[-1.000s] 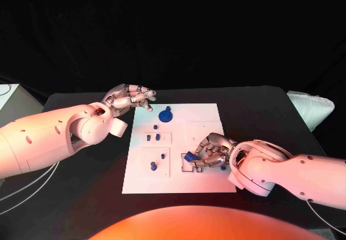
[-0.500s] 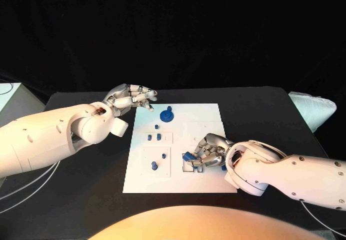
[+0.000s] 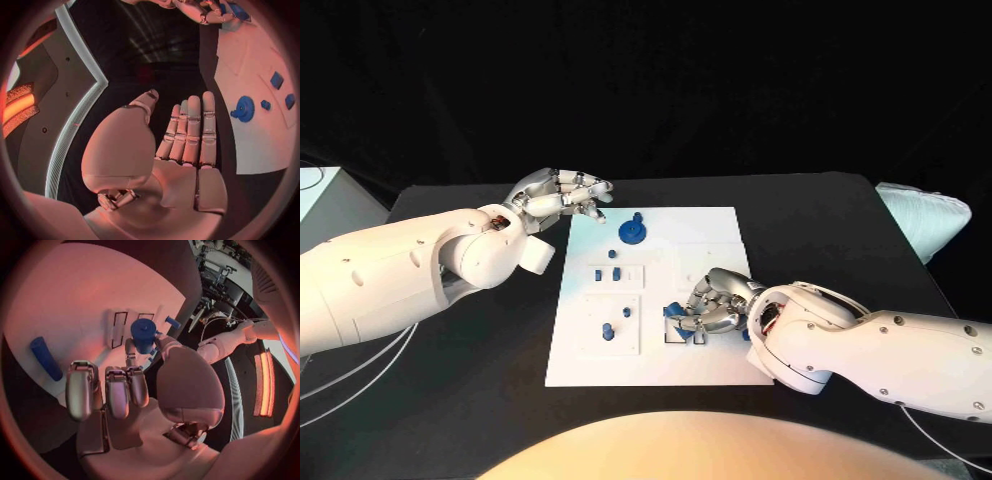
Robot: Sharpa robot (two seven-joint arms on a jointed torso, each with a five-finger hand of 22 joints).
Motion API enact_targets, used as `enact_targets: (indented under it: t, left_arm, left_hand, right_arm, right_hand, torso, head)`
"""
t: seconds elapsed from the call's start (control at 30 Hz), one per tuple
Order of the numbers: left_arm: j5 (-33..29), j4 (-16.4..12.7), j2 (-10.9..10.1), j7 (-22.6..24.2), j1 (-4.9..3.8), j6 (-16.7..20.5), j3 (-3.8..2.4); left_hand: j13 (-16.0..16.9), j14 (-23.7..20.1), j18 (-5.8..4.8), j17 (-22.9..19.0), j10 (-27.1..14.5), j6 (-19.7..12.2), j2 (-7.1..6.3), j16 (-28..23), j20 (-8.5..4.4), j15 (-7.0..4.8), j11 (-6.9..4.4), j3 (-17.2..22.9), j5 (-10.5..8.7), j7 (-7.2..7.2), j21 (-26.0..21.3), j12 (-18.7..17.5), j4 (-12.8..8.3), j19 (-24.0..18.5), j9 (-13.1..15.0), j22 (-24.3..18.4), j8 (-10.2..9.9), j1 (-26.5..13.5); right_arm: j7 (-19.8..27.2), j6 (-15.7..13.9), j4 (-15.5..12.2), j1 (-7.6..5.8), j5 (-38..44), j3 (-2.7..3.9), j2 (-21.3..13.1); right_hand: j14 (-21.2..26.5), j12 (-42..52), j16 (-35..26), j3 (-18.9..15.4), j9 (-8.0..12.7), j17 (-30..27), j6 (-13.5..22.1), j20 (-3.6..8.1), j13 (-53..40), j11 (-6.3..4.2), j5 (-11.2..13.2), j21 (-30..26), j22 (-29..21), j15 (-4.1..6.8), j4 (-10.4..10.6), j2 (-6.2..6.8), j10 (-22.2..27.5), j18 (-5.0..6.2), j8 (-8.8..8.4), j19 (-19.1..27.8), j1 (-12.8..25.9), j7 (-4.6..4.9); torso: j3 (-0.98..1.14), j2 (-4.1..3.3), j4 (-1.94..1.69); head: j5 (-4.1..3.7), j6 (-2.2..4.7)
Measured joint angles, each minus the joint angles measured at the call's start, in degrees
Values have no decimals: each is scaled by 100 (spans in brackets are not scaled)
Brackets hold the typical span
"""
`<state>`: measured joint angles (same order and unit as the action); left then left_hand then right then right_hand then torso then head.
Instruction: Assemble the parts on the task board
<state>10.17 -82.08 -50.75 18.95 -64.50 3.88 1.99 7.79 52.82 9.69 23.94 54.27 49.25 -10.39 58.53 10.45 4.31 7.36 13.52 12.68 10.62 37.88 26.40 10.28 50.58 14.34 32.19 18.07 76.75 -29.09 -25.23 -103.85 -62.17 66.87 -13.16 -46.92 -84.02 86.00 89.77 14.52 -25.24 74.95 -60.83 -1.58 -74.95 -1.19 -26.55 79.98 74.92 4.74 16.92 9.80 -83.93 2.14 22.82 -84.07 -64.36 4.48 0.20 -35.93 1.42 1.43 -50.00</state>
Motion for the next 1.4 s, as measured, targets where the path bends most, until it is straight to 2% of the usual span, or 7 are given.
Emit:
enact_targets:
  t: [0.1,0.4,0.7,0.83,1.0,1.27,1.4]
  left_arm:
    - [0,0,-1,-2,0,-2,0]
    - [0,0,-8,-7,0,-8,2]
    - [0,0,-14,-13,0,-12,1]
    - [0,-1,-15,-16,0,-13,1]
    - [0,-1,-14,-18,0,-13,-2]
    - [0,1,-15,-22,0,-15,0]
    - [0,2,-18,-25,0,-21,0]
  left_hand:
    - [0,0,0,0,0,0,0,0,0,0,0,0,0,0,0,0,0,0,-2,0,0,0]
    - [0,0,0,-5,0,0,0,0,0,0,0,0,0,0,0,0,0,0,-1,0,0,0]
    - [0,0,0,-5,-22,0,23,0,0,0,22,0,0,0,0,0,0,0,-1,1,0,23]
    - [0,0,0,-5,-22,0,23,0,0,0,22,0,0,0,0,0,0,0,-1,1,0,23]
    - [0,0,0,-5,-21,0,24,0,0,0,22,0,0,0,0,0,0,0,-1,1,0,24]
    - [0,0,0,-5,-21,0,23,0,0,0,22,0,0,0,0,0,0,0,-9,-6,0,23]
    - [0,0,0,-10,-21,-22,23,0,0,0,22,0,0,21,-22,0,0,0,-15,-6,0,23]
  right_arm:
    - [0,-9,-12,3,15,-1,5]
    - [1,-64,-36,6,47,-3,8]
    - [-14,-29,-15,7,106,-1,28]
    - [-35,37,6,7,148,1,35]
    - [-87,112,39,6,212,1,43]
    - [-172,155,54,6,379,-1,57]
    - [-204,157,55,6,455,-1,58]
  right_hand:
    - [0,43,0,39,-6,0,-1,3,0,-19,-75,90,0,0,38,-56,-19,0,35,-4,56,-1]
    - [0,153,0,86,-9,-1,-2,24,1,-30,-97,223,0,0,85,-90,-7,-1,89,17,90,-3]
    - [20,153,0,122,-58,-1,-25,24,1,-37,-103,272,-1,19,103,-66,2,0,116,17,192,16]
    - [21,153,0,253,-81,-2,-70,23,2,-37,-47,271,-1,20,13,17,2,0,156,17,456,-27]
    - [22,153,0,241,-67,-2,-226,23,2,-39,-60,271,-1,21,-29,95,0,0,202,17,665,-144]
    - [22,152,0,168,-72,-2,-322,23,3,-40,24,270,-1,22,-9,74,1,0,224,17,878,-239]
    - [32,152,0,101,-69,-2,-305,23,3,-59,24,268,-2,31,-35,99,3,0,225,17,954,-223]
  torso:
    - [-1,-1,1]
    - [1,0,1]
    - [1,1,4]
    - [1,1,4]
    - [1,0,5]
    - [4,0,4]
    - [6,1,3]
  head:
    - [-1,0]
    - [4,0]
    - [1,0]
    - [-3,0]
    - [-16,0]
    - [-29,0]
    - [-29,0]
